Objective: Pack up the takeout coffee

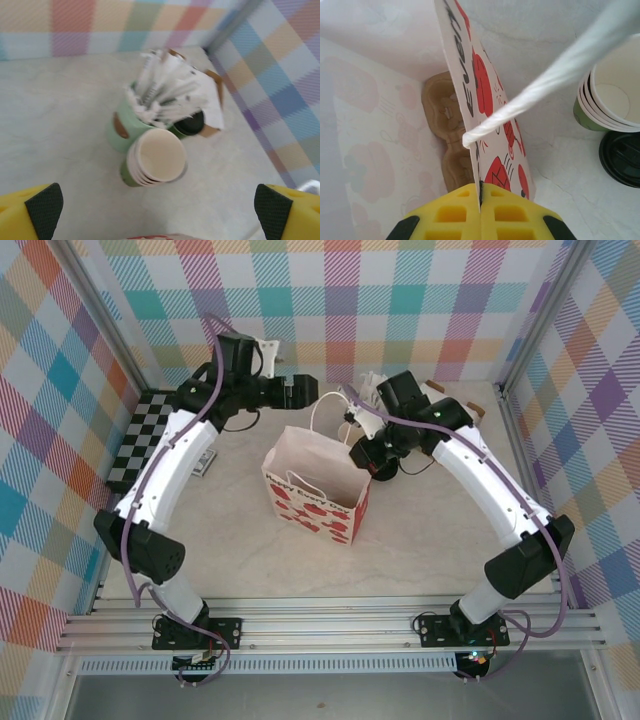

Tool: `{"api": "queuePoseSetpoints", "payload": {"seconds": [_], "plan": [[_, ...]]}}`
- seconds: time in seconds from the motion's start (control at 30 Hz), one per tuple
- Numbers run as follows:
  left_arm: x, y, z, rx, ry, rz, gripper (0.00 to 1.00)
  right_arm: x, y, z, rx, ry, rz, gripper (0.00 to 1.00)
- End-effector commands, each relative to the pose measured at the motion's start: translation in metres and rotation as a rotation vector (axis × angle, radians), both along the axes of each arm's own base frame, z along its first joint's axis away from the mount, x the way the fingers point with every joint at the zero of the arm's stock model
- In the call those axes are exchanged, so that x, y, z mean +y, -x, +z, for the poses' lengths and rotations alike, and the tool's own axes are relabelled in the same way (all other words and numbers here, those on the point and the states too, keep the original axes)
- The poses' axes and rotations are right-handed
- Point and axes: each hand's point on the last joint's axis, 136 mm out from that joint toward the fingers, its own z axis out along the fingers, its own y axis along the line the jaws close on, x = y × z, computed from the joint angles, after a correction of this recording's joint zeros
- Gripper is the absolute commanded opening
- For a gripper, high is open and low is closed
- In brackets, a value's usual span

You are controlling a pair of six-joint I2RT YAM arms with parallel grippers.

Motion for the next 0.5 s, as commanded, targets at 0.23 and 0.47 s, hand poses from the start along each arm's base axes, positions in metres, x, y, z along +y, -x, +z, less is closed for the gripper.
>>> {"api": "queuePoseSetpoints", "payload": {"seconds": [0.23,0.47], "plan": [[0.094,0.002,0.020,-0.126,-0.106,0.445,1.00,0.003,0.006,-0.044,0.174,-0.023,-0.278,0.00],[0.104,0.014,-0.005,-0.064,-0.159,0.463,1.00,0.000,-0.001,-0.038,0.196,0.008,-0.355,0.00]]}}
